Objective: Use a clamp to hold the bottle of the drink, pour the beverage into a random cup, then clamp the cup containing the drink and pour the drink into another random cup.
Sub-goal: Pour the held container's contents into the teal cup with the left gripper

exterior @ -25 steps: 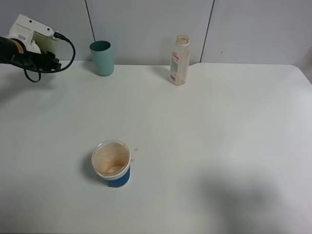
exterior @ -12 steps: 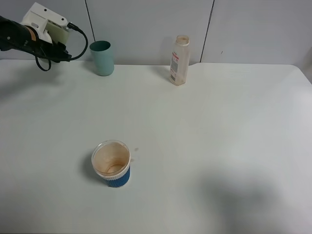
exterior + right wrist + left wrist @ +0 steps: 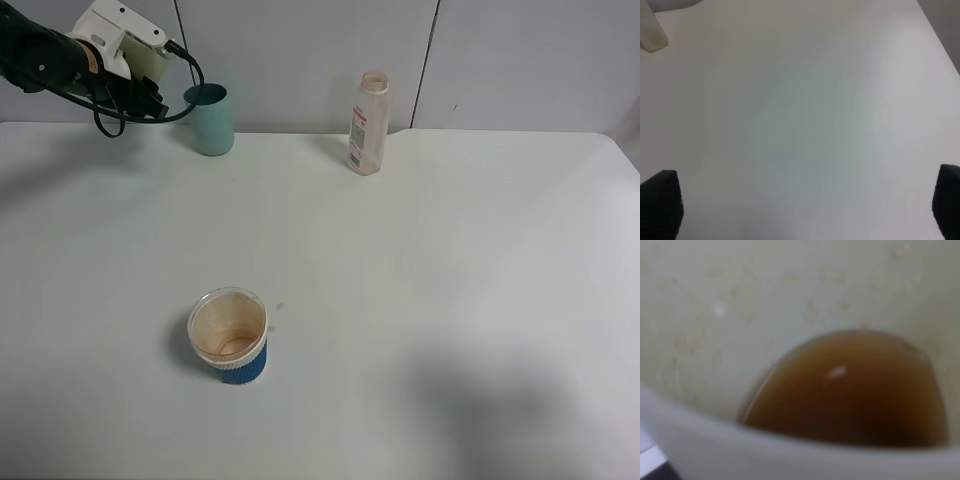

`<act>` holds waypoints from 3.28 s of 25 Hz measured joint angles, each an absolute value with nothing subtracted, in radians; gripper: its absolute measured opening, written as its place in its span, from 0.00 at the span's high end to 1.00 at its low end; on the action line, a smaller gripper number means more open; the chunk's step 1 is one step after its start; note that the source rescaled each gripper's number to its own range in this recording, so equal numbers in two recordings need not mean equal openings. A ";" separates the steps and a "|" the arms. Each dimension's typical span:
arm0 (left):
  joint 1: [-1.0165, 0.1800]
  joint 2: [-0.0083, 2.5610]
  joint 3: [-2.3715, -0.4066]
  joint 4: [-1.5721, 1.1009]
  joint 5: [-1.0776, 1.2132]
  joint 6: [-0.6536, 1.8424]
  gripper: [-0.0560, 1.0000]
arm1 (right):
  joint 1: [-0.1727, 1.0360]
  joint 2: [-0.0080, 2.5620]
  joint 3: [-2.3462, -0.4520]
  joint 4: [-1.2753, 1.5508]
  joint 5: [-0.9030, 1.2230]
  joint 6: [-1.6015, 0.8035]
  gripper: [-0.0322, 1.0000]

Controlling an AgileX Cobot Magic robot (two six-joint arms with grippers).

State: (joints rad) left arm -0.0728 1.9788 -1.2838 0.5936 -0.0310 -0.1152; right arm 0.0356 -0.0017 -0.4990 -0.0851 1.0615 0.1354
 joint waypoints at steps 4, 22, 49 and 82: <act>-0.073 1.979 -1.291 0.619 -0.011 -0.112 0.93 | 0.036 -0.002 -0.499 -0.085 1.061 0.135 0.00; -0.073 2.026 -1.364 0.669 0.061 -0.036 0.93 | 0.036 -0.002 -0.499 -0.085 1.061 0.135 0.00; -0.073 2.085 -1.437 0.690 0.082 0.024 0.93 | 0.036 -0.002 -0.499 -0.085 1.061 0.135 0.00; -0.119 2.163 -1.565 0.750 0.167 0.155 0.93 | 0.036 -0.002 -0.499 -0.085 1.061 0.135 0.00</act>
State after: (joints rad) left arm -0.1191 2.1630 -1.5646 0.7502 0.1670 0.1553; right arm 0.0356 -0.0017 -0.4990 -0.0851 1.0615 0.1354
